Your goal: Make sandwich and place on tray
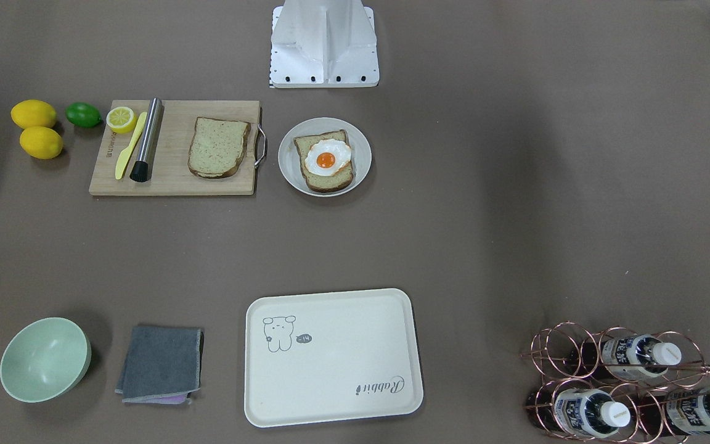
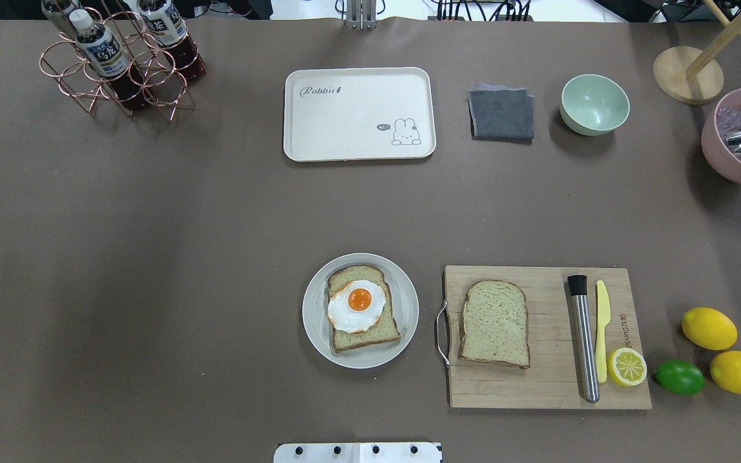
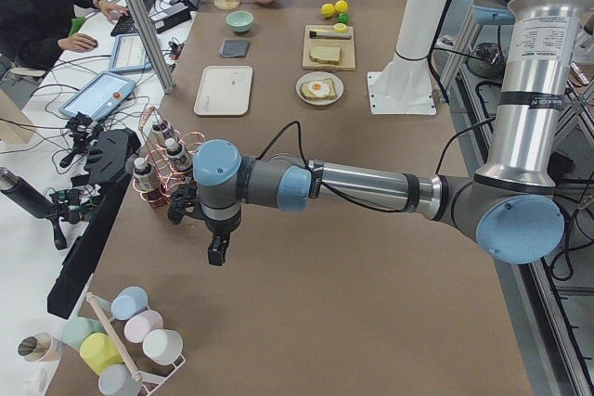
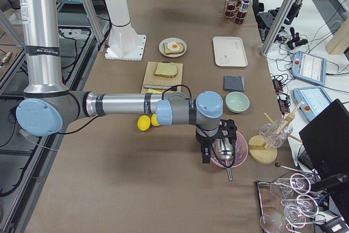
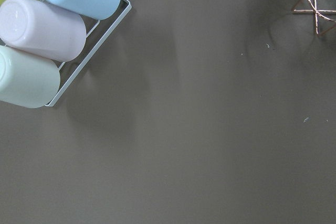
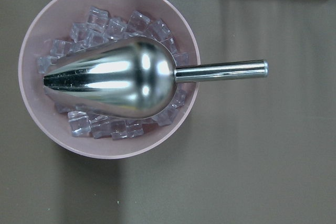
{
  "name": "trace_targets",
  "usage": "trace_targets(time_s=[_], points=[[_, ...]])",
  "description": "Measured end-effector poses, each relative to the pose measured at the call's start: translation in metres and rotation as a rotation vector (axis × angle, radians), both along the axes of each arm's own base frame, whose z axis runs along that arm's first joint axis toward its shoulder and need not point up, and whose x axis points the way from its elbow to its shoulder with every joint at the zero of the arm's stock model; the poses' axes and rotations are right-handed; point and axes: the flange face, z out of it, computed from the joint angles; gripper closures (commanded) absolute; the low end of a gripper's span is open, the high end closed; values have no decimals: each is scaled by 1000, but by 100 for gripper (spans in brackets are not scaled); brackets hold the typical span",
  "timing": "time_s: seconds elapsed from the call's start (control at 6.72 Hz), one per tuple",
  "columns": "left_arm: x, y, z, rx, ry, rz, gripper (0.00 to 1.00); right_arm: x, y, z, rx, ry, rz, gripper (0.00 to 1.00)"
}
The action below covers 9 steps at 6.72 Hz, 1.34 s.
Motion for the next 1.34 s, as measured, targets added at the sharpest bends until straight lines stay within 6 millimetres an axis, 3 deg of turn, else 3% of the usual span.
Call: trace_targets(time_s=[1.34], points=[[0, 1, 0, -1, 0, 0, 2, -14, -7, -6, 10, 1, -25, 0]])
